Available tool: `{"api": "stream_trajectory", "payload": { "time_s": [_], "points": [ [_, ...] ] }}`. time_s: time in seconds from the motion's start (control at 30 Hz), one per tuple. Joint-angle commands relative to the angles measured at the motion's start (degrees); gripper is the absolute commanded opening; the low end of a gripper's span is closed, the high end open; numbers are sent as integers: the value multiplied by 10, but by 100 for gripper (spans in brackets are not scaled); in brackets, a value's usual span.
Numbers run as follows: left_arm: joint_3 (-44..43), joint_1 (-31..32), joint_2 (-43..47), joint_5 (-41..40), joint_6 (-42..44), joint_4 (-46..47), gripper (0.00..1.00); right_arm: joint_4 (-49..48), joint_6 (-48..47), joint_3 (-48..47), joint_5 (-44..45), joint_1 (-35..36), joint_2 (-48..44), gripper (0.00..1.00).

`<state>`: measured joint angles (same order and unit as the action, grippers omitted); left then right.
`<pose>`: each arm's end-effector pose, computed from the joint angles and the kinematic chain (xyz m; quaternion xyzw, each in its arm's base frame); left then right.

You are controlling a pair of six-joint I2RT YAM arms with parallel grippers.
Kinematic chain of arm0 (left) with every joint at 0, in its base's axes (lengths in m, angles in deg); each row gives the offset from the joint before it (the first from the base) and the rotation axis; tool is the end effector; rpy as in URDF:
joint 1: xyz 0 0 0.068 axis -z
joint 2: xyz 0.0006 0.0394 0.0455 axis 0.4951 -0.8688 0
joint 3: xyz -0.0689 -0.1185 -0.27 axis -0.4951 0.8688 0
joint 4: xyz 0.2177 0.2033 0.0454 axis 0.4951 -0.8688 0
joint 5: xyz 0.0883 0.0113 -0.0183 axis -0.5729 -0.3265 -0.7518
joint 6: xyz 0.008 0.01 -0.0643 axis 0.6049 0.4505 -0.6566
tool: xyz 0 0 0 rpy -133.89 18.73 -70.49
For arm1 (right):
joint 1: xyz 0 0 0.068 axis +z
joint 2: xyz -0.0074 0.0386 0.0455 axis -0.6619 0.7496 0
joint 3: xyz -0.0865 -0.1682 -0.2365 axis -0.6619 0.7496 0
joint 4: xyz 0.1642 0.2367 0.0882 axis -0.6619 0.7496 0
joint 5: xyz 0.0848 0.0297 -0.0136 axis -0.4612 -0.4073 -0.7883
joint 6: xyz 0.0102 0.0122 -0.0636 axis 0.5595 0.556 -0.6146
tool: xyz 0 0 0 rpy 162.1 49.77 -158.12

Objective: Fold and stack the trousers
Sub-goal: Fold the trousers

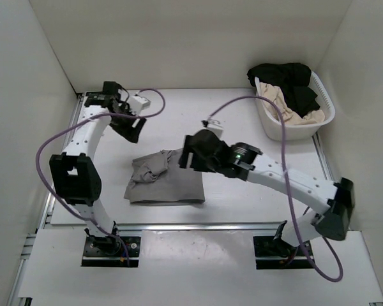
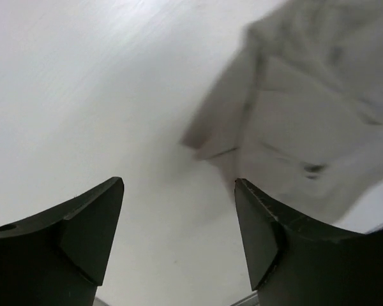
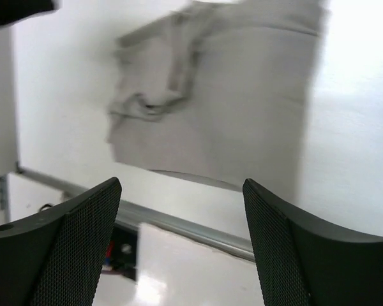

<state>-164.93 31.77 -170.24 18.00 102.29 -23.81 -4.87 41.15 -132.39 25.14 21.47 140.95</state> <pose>0.4249 -0.0269 0.3011 0.3123 0.9284 -0.0604 0.1923 0.1945 0.3368 0.3729 0.0073 0.8984 0.2481 0.3624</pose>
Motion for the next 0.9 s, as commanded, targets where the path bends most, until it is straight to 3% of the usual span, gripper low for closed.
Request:
{"api": "stream_trajectory", "payload": {
  "time_s": [0.0,0.13,0.27,0.43,0.53,0.57,0.6,0.67,0.77,0.8,0.87],
  "points": [
    [58,67,58,76,57,1,83,-28,53,148,8,-29,-28,82],
    [171,166,113,34,73,66,100,-91,30,210,-27,-34,-15,82],
    [231,223,103,-4,56,109,100,-144,24,240,-36,-46,17,83],
    [237,235,76,-29,46,121,96,-225,37,297,-72,-63,31,81],
    [250,235,52,-59,33,126,69,-263,50,310,-114,-63,50,72],
    [250,235,45,-65,33,126,58,-269,50,317,-123,-63,50,61],
    [250,235,39,-65,25,131,33,-281,59,326,-130,-63,58,57],
    [243,230,32,-70,10,131,14,-294,71,340,-147,-63,63,50],
    [214,217,27,-59,-4,131,14,-301,78,363,-147,-63,63,38],
    [201,211,22,-59,-4,131,14,-301,84,369,-147,-58,56,25],
    [182,197,15,-70,-20,131,14,-295,90,388,-142,-58,51,11]
  ]
}}
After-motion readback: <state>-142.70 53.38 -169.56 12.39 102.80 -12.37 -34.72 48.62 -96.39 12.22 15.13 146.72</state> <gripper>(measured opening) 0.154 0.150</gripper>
